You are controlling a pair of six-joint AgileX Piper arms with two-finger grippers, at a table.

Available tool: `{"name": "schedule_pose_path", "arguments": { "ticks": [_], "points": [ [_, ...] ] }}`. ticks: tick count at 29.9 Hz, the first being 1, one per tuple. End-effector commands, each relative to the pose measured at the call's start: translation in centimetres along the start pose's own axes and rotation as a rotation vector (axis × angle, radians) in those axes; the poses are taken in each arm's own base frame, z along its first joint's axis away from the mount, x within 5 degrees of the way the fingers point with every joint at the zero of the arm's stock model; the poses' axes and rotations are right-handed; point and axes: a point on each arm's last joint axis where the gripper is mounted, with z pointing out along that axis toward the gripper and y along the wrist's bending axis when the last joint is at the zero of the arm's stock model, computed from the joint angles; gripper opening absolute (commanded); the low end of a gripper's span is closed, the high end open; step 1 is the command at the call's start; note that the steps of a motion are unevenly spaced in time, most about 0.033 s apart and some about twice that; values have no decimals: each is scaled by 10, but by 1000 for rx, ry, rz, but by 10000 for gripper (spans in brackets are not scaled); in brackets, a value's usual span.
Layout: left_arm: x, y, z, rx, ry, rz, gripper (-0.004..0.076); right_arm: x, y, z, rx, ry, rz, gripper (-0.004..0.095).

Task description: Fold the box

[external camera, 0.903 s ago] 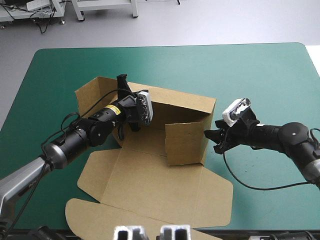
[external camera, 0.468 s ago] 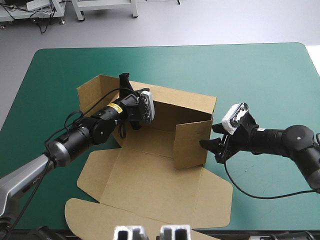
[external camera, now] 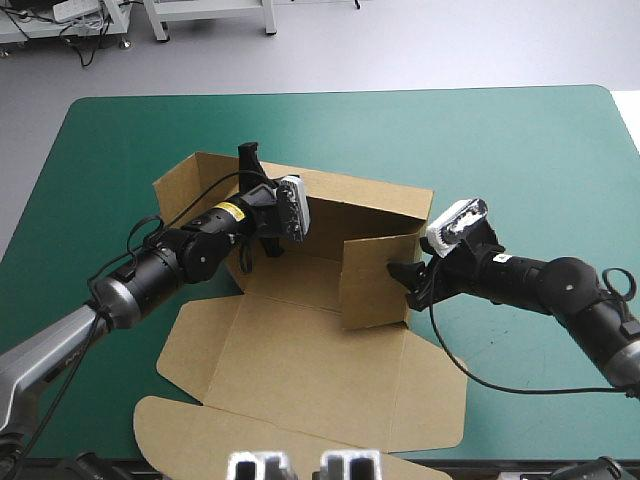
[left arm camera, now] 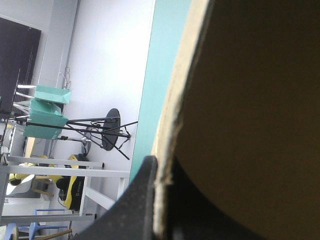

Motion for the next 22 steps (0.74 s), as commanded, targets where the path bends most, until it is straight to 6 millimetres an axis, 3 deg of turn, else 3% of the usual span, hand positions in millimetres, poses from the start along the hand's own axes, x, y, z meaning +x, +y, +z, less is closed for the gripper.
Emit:
{"name": "schedule_pose_path", "arguments": {
  "ticks": [1,8,16,22],
  "points": [
    [-11,21,-11,-105,-41,-42,-10,-14,4,3,95,-56,103,640],
    [-11,19,-10,-80,-39,-49,-10,-16,3,8,212,-76,148,476],
    [-11,19,-11,-80,-39,-52,-10,-11,3,8,218,-3,71,-6],
    [-11,15,-11,-34,-35,-34,-9,-17,2,7,231,-38,60,-18]
  ]
}}
